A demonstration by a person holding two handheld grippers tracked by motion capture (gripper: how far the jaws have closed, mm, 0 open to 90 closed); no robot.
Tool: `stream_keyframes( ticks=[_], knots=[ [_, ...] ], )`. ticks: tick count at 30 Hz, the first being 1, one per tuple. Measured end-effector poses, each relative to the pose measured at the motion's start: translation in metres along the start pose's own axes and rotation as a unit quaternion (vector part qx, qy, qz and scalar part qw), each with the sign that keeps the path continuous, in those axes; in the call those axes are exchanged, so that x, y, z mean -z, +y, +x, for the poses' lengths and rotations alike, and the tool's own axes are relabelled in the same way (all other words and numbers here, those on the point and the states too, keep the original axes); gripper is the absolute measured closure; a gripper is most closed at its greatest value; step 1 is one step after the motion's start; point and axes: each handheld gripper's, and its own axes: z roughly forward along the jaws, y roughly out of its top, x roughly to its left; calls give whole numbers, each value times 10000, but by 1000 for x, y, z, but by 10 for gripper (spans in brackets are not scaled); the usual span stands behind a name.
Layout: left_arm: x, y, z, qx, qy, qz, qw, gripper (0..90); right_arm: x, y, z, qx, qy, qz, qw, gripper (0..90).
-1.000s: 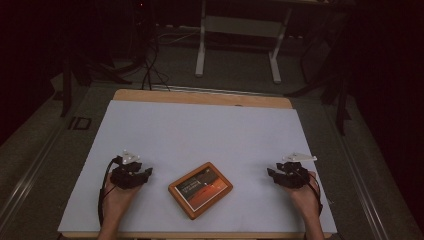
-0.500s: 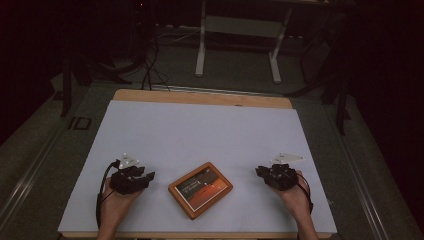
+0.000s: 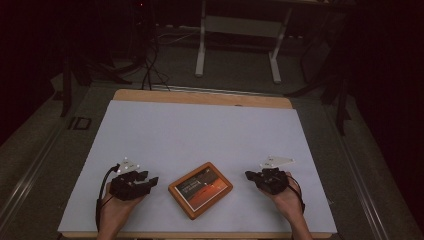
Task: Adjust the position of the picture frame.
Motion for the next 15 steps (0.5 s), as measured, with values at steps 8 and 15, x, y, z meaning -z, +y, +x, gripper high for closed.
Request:
stream_keyframes(
  ticks=[8,15],
  knots=[
    [9,-2,-8,-19,-215,-36,9998,506,-11,4,13,131,313,29,9994,899],
    [14,0,-16,-133,-377,-154,9991,490,-22,6,25,285,454,139,9985,899]
  ],
)
